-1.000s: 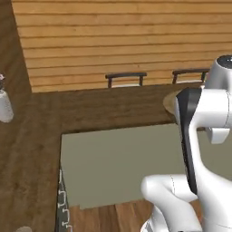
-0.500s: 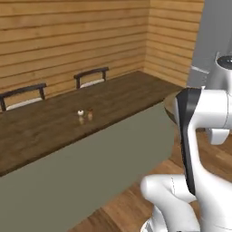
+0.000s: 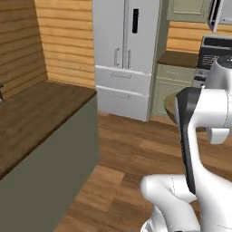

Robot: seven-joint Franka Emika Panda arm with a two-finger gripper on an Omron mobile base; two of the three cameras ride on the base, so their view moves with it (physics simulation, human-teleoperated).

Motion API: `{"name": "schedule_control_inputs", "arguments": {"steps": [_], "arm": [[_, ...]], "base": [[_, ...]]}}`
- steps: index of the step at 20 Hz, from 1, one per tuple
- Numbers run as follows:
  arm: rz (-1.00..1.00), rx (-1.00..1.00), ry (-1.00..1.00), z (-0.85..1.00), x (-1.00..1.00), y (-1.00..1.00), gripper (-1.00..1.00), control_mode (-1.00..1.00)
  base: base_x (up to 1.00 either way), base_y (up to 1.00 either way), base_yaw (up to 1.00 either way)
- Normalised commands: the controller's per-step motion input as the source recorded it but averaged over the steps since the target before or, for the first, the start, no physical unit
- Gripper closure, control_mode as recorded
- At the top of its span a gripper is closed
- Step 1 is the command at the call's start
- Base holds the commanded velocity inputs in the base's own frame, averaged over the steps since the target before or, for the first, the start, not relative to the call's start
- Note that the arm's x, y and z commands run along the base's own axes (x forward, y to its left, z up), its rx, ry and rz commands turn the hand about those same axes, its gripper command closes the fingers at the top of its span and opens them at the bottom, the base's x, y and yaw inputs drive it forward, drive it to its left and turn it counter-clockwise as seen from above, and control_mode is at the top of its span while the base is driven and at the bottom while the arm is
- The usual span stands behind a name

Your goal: Pick the cucumber from the sink and place it in the bowl. Then pick the bowl and place it in the microwave. Then close the microwave door and press the start button.

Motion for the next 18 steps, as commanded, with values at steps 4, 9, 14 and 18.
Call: {"name": "schedule_control_inputs", "arguments": {"steps": [4,9,14,18], "arm": [[0.0,0.0,0.0,0.0,0.0,0.0,1.0,1.0],[0.0,0.0,0.0,0.0,0.0,0.0,1.0,1.0],[0.0,0.0,0.0,0.0,0.0,0.0,1.0,1.0],[0.0,0.0,0.0,0.0,0.0,0.0,1.0,1.0]], "base": [[0.11,-0.85,-0.67],[0.42,-0.95,-0.52],[0.84,-1.0,-0.19],[0.95,-0.91,0.01]]}}
